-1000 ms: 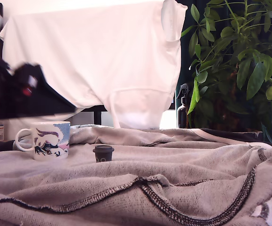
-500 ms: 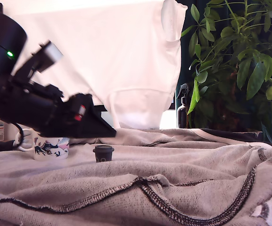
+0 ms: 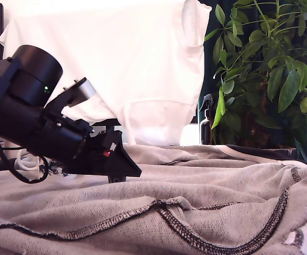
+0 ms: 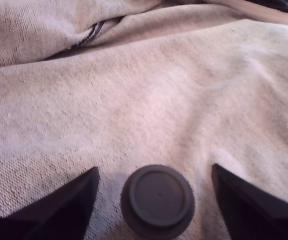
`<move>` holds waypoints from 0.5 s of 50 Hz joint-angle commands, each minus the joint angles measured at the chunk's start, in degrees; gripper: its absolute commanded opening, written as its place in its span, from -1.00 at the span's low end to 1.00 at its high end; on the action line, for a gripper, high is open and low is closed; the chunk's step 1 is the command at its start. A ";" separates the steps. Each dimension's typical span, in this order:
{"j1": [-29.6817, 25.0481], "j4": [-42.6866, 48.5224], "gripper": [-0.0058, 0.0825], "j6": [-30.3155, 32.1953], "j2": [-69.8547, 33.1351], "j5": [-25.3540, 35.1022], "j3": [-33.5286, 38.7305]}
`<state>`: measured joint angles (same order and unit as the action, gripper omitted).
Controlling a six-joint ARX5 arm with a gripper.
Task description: Pick the grey coffee capsule and place it inside the blue coffee cup
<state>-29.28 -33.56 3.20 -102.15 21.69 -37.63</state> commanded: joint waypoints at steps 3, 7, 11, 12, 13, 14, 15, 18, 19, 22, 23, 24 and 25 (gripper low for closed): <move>-0.31 3.34 -0.07 0.26 -0.61 0.39 -1.16; -0.31 6.12 -0.31 0.24 -0.61 0.39 -2.19; -0.31 8.02 -0.44 0.15 -0.59 0.83 -2.99; -0.31 8.31 -0.45 0.09 -0.59 0.98 -3.15; -0.31 8.48 -0.46 0.00 -0.59 1.09 -3.28; -0.31 8.59 -0.47 -0.20 -0.59 1.22 -3.43; -0.31 8.72 -0.47 -0.20 -0.59 1.42 -3.61; -0.31 8.74 -0.47 -0.22 -0.55 1.97 -4.02; -0.31 8.74 -0.49 -0.20 -0.46 2.01 -4.13; -0.31 9.05 -0.58 -0.20 -0.31 2.01 -4.55; -0.31 9.27 -0.60 -0.20 -0.17 2.01 -4.68; -0.31 9.49 -0.63 -0.17 -0.11 2.01 -4.83; -0.31 9.68 -0.65 -0.17 -0.09 2.01 -5.03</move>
<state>-29.28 -23.99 3.16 -102.15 23.51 -41.78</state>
